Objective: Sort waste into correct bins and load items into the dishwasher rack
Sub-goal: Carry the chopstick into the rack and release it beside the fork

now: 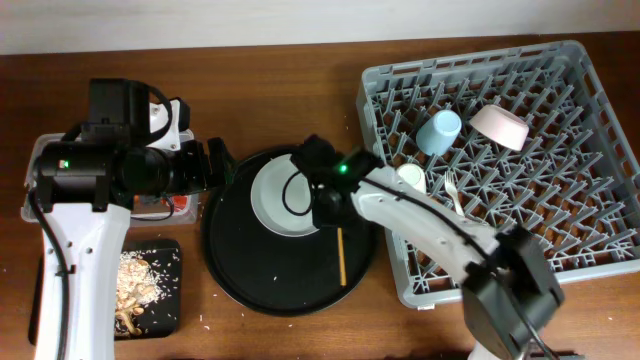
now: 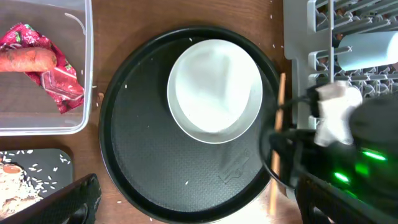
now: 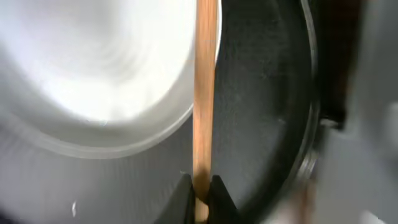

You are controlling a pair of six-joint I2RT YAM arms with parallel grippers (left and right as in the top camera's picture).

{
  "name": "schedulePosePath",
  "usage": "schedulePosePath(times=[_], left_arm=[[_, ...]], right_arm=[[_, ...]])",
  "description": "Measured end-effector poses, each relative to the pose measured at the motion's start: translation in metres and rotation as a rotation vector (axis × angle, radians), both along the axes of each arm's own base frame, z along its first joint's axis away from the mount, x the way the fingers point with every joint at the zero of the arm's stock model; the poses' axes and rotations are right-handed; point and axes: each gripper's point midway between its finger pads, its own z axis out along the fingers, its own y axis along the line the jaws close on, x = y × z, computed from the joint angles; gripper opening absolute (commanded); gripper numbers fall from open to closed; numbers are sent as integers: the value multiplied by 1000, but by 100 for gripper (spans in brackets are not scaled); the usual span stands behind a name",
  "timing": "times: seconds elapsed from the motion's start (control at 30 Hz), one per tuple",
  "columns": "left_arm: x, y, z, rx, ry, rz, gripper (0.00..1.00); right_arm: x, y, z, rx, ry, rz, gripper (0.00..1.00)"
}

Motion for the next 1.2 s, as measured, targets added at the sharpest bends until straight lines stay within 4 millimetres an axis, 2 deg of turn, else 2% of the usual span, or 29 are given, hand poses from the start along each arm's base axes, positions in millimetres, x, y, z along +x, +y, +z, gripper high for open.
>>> schedulePosePath(times=[0.13, 0.17, 0.23, 0.33, 0.5, 0.67, 0.73, 0.77, 0.87, 0.97, 1.13, 1.2], left_arm=[[0, 0, 0, 0, 0, 0, 99], [0, 0, 0, 0, 0, 0, 99], [0, 0, 0, 0, 0, 0, 99], [0, 0, 0, 0, 0, 0, 99], [0, 0, 0, 0, 1, 0, 99], [0, 0, 0, 0, 0, 0, 99], [0, 0, 0, 0, 1, 0, 99], [0, 0, 0, 0, 0, 0, 99], [0, 0, 0, 0, 0, 0, 99], [0, 0, 0, 0, 0, 0, 99], [0, 0, 0, 0, 0, 0, 99], [0, 0, 0, 0, 0, 0, 99]], right_arm=[[-4, -22, 62, -11, -18, 143, 4], [-2, -37, 78, -13, -31, 165, 4], [2, -65, 97, -18, -48, 169, 4], [5, -122, 110, -51, -21, 128, 4], [13, -194, 109, -88, 19, 35, 4], [17, -241, 91, -130, 35, -64, 4], [15, -248, 81, -140, 52, -57, 4], [13, -250, 69, -146, 63, -46, 4], [10, -250, 43, -152, 77, -12, 4], [10, -251, 27, -155, 75, -2, 4], [12, -253, 25, -168, 65, 18, 4], [18, -261, 27, -221, 39, 14, 4]])
